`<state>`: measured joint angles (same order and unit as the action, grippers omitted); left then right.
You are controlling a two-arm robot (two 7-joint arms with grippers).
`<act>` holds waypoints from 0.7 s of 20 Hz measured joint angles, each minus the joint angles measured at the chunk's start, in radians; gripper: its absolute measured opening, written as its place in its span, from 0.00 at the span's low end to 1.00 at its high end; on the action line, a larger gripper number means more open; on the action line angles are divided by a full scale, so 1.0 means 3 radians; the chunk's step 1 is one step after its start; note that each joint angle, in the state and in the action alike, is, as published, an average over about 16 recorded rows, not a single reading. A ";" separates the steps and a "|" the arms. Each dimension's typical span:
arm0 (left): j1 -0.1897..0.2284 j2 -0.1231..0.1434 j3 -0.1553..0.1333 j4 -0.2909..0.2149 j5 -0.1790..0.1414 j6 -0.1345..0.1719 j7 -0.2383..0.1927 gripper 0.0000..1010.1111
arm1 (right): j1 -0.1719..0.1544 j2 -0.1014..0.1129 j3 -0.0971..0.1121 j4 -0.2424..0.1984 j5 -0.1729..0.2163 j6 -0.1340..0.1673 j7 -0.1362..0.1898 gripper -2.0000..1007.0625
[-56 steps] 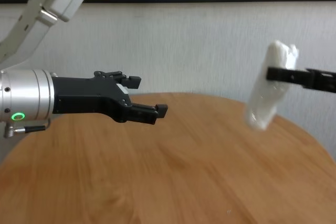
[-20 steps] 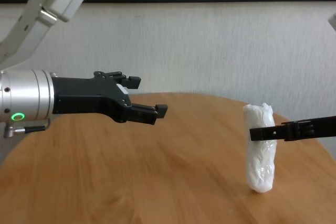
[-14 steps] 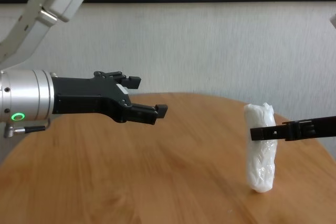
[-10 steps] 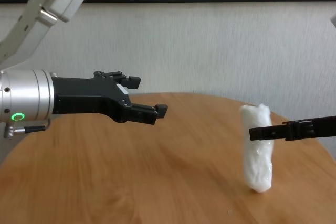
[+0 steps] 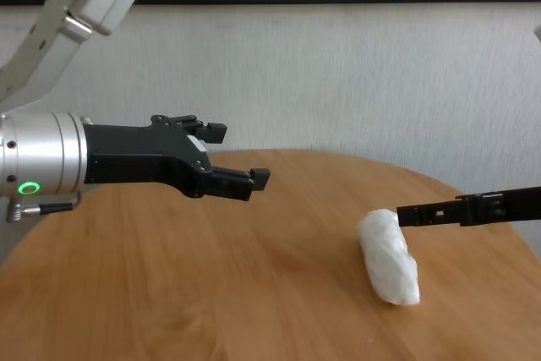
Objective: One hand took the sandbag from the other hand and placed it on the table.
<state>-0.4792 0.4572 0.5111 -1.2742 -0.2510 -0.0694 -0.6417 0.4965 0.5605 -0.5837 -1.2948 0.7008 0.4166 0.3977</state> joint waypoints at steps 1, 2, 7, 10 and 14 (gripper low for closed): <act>0.0000 0.0000 0.0000 0.0000 0.0000 0.0000 0.0000 0.99 | -0.0003 0.0000 0.0002 -0.0014 -0.0012 -0.0024 -0.0003 0.92; 0.0000 0.0000 0.0000 0.0000 0.0000 0.0000 0.0000 0.99 | -0.0005 -0.0002 0.0004 -0.0029 -0.0028 -0.0055 -0.0003 0.94; 0.0000 0.0000 0.0000 0.0000 0.0000 0.0000 0.0000 0.99 | -0.0001 -0.0031 0.0011 -0.0106 -0.0130 -0.0240 0.0002 0.99; 0.0000 0.0000 0.0000 0.0000 0.0000 0.0000 0.0000 0.99 | 0.0008 -0.0068 0.0014 -0.0151 -0.0206 -0.0375 0.0003 1.00; 0.0000 0.0000 0.0000 0.0000 0.0000 0.0000 0.0000 0.99 | 0.0028 -0.0142 0.0018 -0.0196 -0.0316 -0.0564 0.0009 1.00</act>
<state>-0.4792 0.4572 0.5111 -1.2742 -0.2510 -0.0694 -0.6417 0.5049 0.5178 -0.5783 -1.3537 0.6060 0.2474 0.4002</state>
